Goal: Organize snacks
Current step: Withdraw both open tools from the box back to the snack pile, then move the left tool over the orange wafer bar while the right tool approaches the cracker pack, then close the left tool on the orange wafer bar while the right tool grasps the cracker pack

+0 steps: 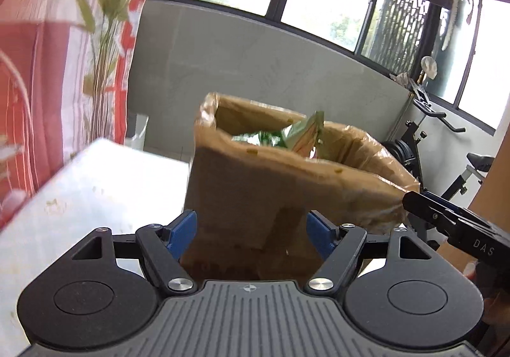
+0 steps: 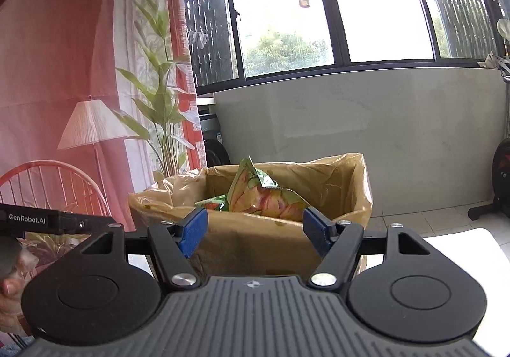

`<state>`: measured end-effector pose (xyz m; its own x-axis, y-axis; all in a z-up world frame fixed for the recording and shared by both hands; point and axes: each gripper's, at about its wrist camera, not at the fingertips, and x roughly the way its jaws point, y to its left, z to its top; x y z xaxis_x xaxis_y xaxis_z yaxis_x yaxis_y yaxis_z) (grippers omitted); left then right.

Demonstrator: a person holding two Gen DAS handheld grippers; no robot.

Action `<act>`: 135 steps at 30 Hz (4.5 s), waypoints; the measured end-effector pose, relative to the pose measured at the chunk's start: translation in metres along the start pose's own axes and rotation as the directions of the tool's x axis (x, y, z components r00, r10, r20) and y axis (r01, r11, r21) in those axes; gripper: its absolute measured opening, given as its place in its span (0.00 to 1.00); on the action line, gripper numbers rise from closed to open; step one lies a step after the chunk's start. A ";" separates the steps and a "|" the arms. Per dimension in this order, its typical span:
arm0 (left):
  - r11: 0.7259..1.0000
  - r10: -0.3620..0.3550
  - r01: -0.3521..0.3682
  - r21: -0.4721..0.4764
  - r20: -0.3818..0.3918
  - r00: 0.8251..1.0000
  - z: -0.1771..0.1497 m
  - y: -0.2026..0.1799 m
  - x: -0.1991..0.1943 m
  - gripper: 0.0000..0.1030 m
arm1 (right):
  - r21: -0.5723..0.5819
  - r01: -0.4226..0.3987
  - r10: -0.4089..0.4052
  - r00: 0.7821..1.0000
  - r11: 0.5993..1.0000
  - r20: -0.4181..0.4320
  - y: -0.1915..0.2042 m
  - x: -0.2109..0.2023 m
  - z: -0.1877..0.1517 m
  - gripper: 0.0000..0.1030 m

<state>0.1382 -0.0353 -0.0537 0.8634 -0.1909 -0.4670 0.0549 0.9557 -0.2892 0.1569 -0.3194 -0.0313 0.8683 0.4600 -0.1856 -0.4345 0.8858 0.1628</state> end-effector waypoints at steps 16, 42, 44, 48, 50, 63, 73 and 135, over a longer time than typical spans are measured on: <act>0.991 0.000 -0.045 -0.126 -0.337 0.941 -0.078 0.003 0.065 0.71 | 0.018 0.111 -0.106 0.982 0.994 -0.157 -0.014 -0.009 -0.090 0.66; 0.988 0.035 -0.093 -0.127 -0.396 0.918 -0.097 0.018 0.072 0.48 | 0.016 0.102 -0.092 0.945 0.995 -0.315 -0.014 0.002 -0.126 0.65; 0.989 0.042 -0.095 -0.116 -0.395 0.918 -0.094 0.023 0.071 0.47 | 0.011 0.096 -0.087 0.943 0.995 -0.322 -0.012 0.003 -0.128 0.65; 0.992 0.050 -0.093 -0.089 -0.401 0.915 -0.087 0.031 0.077 0.46 | 0.001 0.086 -0.081 0.939 0.996 -0.333 -0.008 0.004 -0.129 0.65; 0.996 0.034 -0.063 -0.056 -0.419 0.907 -0.082 0.033 0.082 0.46 | -0.004 0.083 -0.079 0.937 0.997 -0.340 -0.007 0.005 -0.130 0.65; 0.992 0.029 0.028 0.124 -0.432 0.902 -0.057 0.052 0.104 0.47 | -0.011 0.039 -0.041 0.925 0.999 -0.378 -0.002 0.012 -0.130 0.65; 0.995 0.067 -0.034 0.096 -0.373 0.925 -0.067 0.047 0.085 0.52 | -0.018 -0.030 0.019 0.904 0.999 -0.426 0.002 0.045 -0.127 0.65; 0.994 0.048 -0.019 0.103 -0.285 0.957 -0.099 0.050 0.078 0.55 | -0.106 0.122 -0.154 0.911 0.987 -0.382 -0.033 0.028 -0.143 0.58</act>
<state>0.1584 -0.0244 -0.1870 0.6860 -0.2007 -0.6994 0.0898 0.9772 -0.1923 0.1610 -0.3269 -0.1801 0.7665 0.3057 -0.5648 -0.3480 0.9368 0.0348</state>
